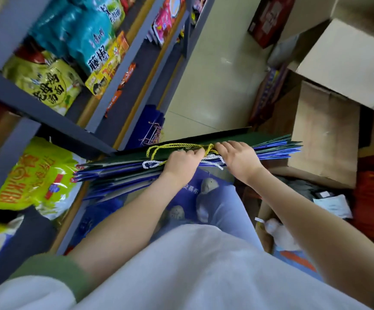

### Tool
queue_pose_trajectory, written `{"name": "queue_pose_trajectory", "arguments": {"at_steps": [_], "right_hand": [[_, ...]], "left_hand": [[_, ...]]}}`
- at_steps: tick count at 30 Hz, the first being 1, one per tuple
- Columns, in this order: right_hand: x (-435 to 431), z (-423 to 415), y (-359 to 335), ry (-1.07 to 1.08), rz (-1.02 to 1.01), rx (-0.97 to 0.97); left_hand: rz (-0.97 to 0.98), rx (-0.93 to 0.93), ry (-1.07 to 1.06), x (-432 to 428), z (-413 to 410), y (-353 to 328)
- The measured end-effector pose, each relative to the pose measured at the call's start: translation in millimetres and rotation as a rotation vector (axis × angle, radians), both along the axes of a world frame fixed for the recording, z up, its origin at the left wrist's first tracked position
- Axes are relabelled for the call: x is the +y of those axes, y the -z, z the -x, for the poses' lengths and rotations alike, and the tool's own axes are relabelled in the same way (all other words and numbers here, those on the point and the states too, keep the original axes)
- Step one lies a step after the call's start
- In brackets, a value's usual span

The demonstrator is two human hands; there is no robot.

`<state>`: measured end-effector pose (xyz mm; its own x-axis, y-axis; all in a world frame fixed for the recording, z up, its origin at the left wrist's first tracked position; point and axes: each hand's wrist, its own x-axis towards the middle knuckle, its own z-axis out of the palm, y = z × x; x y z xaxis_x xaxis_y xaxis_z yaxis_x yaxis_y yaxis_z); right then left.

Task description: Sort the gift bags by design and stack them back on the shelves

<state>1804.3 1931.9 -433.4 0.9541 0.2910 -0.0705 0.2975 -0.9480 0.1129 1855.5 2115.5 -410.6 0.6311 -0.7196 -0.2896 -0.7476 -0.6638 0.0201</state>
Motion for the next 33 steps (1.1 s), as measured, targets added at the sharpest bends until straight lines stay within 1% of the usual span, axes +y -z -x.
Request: {"name": "queue_pose_trajectory", "arguments": {"at_steps": [4, 9, 12, 17, 20, 21, 23, 25, 26, 28, 31, 33], "right_hand": [[-12.2, -36.7, -9.0, -0.051, 0.034, 0.048], [-34.0, -102.7, -21.2, -0.154, 0.071, 0.107], [-58.6, -148.5, -29.8, -0.209, 0.097, 0.143], [-118.0, -225.0, -22.8, -0.306, 0.16, 0.196], [-147.4, -258.5, -25.8, -0.313, 0.179, 0.317], [-155.7, -268.7, -27.6, -0.319, 0.169, 0.34], [-168.8, -287.6, -35.1, -0.329, 0.166, 0.354], [-179.3, -304.3, -40.5, -0.372, 0.15, 0.292], [-182.0, -311.2, -42.5, -0.402, 0.153, 0.285], [-186.6, -325.1, -35.9, -0.453, 0.22, 0.245], [-191.5, -347.3, -26.5, -0.51, 0.176, 0.237], [-195.6, -361.7, -21.0, -0.523, 0.191, 0.261]], "left_hand": [[0.003, 0.014, -0.046, -7.9, -26.6, -3.1], [-0.007, 0.029, -0.13, -31.6, -72.9, -5.3], [-0.041, 0.027, -0.171, -59.0, -107.3, -6.5], [-0.11, 0.025, -0.2, -119.9, -169.8, -5.7], [-0.123, 0.015, -0.222, -151.5, -203.4, -8.1], [-0.07, -0.027, -0.225, -159.5, -212.9, -8.0], [0.034, -0.183, -0.199, -172.5, -229.4, -8.7], [0.098, -0.239, -0.176, -178.9, -243.7, -8.0], [0.1, -0.232, -0.199, -179.6, -247.0, -5.2], [0.11, -0.241, -0.24, -181.9, -249.2, -6.8], [0.149, -0.17, -0.295, -186.6, -257.4, -2.1], [0.137, -0.127, -0.335, -191.2, -266.7, 0.0]]}}
